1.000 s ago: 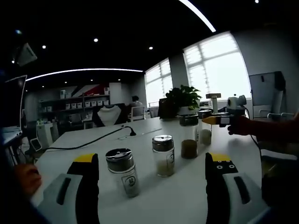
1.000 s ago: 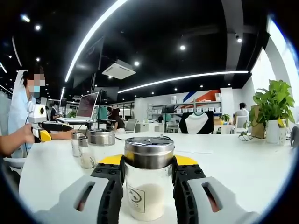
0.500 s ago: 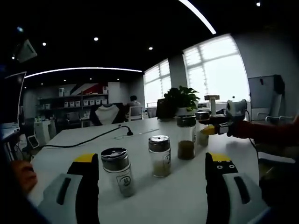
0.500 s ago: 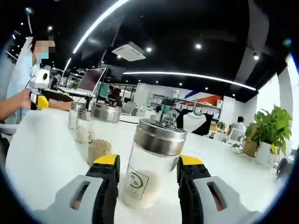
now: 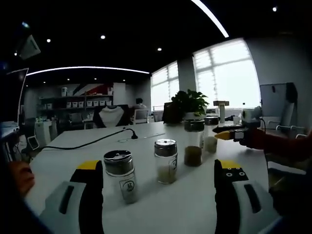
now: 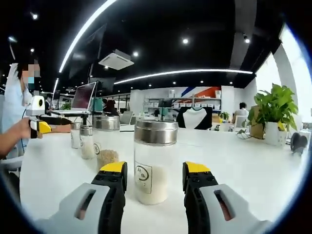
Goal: Rotate the seasoning bottle until the label or dispensing opening points toward the visible target arrow and the bottle remains upright within the marked orientation range
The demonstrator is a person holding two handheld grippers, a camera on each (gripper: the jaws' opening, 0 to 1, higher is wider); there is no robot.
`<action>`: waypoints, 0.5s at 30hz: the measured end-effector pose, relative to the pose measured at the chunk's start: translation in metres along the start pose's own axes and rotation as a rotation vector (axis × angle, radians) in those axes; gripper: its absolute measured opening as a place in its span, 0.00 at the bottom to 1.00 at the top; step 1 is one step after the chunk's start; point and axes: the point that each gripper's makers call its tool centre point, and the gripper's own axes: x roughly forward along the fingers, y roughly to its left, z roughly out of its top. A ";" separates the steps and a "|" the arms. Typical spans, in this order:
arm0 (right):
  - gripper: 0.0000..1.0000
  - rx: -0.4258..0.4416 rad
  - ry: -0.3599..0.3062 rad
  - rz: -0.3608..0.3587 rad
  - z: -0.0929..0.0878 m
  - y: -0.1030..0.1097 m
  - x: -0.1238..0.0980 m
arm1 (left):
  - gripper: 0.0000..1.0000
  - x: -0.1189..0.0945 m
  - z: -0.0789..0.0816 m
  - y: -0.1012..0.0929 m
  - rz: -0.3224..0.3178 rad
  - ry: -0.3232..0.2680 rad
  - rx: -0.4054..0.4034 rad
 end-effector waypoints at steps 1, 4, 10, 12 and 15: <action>0.44 0.001 -0.010 -0.008 0.001 0.000 -0.002 | 1.00 0.001 -0.001 0.000 -0.002 0.001 0.003; 0.45 0.008 -0.036 -0.018 0.002 0.003 -0.009 | 1.00 0.002 -0.003 -0.002 -0.009 0.004 0.004; 0.45 -0.003 -0.034 -0.011 0.005 0.017 -0.018 | 1.00 0.004 -0.004 -0.002 -0.012 0.003 0.001; 0.46 0.002 -0.021 0.002 0.004 0.024 -0.019 | 1.00 0.003 -0.003 -0.002 -0.014 0.013 -0.009; 0.48 -0.007 -0.005 0.013 0.001 0.032 -0.019 | 1.00 0.002 0.002 -0.002 -0.001 -0.002 -0.019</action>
